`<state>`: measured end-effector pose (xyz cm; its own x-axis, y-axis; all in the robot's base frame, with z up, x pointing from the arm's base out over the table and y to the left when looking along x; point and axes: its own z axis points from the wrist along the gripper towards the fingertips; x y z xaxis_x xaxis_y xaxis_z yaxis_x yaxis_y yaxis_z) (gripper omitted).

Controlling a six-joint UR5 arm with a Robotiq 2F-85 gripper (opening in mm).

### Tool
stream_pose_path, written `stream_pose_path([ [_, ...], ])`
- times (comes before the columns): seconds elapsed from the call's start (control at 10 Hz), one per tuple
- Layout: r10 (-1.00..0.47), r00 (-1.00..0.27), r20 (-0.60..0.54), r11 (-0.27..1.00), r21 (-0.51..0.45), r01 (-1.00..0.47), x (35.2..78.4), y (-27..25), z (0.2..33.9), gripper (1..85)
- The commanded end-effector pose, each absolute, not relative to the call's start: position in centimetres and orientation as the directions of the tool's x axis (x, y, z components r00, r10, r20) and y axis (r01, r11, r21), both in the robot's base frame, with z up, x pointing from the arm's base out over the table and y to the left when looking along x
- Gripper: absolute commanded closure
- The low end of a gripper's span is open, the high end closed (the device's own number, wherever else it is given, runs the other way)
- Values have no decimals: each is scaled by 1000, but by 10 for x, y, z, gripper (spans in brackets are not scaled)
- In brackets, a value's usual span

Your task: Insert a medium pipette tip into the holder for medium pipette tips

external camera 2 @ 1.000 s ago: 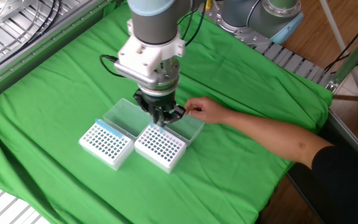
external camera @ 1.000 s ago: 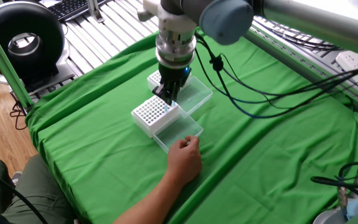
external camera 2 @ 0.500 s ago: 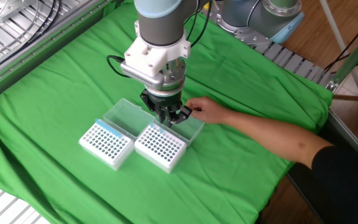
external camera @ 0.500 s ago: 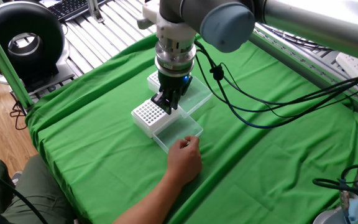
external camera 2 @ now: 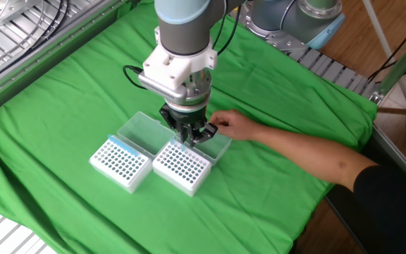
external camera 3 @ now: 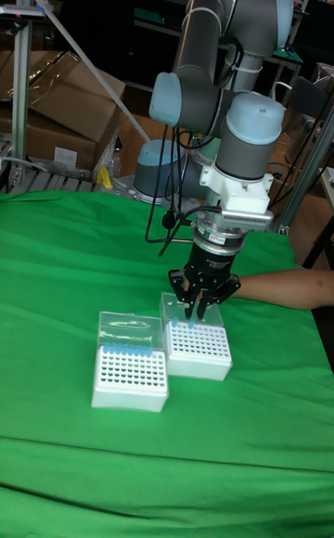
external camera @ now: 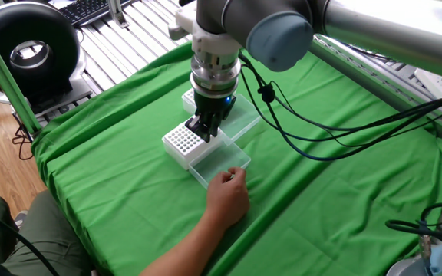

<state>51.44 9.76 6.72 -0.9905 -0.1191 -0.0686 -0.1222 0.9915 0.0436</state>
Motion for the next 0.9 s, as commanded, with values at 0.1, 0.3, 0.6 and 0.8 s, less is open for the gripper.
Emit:
stream_pose_path([
  [0.1,-110,-990,-86,992,50,-114,520,100,61,607],
  [0.3,-110,-990,-93,992,46,-114,522,99,60,617],
  [0.6,-120,-987,-102,991,41,-125,525,97,60,617],
  [0.8,-130,-986,-101,990,38,-134,525,96,60,617],
])
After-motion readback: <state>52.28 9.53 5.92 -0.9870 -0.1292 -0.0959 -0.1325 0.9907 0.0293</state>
